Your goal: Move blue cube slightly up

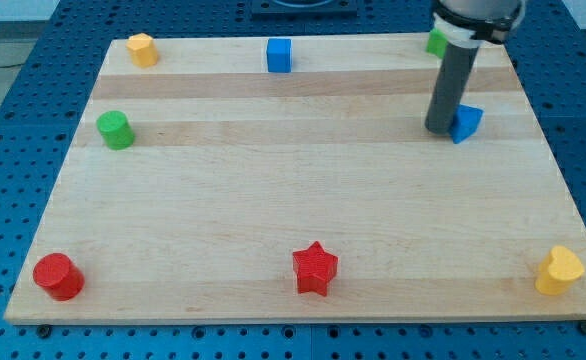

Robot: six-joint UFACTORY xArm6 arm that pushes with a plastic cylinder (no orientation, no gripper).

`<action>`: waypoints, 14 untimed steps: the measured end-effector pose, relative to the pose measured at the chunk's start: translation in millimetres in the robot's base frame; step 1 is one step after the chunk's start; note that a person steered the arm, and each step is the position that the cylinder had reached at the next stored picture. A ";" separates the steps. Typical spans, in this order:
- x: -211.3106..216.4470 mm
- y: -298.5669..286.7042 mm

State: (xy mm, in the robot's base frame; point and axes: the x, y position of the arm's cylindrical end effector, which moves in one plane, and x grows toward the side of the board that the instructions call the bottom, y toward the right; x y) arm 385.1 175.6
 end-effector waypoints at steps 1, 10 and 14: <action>0.0 15.3; -151.3 -272.6; -155.4 -236.3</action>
State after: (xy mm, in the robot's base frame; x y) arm 229.7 -60.7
